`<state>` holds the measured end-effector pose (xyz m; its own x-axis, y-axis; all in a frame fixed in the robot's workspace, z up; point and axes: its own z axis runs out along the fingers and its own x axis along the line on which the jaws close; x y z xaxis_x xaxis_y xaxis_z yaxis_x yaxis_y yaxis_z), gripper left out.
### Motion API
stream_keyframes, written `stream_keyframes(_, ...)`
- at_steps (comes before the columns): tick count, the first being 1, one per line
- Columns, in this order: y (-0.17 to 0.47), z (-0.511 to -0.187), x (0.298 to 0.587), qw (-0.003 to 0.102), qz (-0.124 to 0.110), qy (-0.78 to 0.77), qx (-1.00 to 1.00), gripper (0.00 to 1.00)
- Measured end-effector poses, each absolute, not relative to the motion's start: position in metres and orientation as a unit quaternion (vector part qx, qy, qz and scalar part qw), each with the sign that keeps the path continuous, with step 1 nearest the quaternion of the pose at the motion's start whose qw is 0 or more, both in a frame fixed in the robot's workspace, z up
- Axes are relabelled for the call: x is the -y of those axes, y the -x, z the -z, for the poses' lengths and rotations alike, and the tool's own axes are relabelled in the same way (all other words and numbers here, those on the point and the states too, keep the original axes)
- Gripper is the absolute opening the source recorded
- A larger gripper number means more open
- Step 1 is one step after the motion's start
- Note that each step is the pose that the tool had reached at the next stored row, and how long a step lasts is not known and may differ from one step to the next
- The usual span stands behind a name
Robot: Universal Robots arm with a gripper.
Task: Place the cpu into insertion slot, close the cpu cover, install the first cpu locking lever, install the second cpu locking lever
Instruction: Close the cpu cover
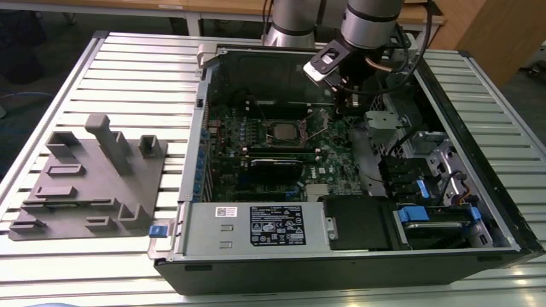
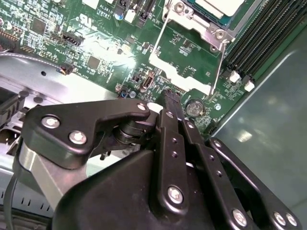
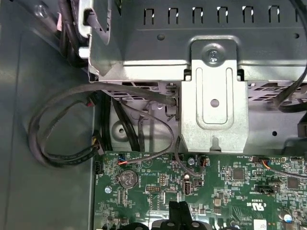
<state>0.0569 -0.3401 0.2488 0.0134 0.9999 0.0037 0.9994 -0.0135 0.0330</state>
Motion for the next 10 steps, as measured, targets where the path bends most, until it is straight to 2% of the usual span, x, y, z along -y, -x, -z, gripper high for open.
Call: stream_keyframes(10,-0.0569,-0.2417,0.3402,0.011,-0.013,-0.713,-0.701,0.11)
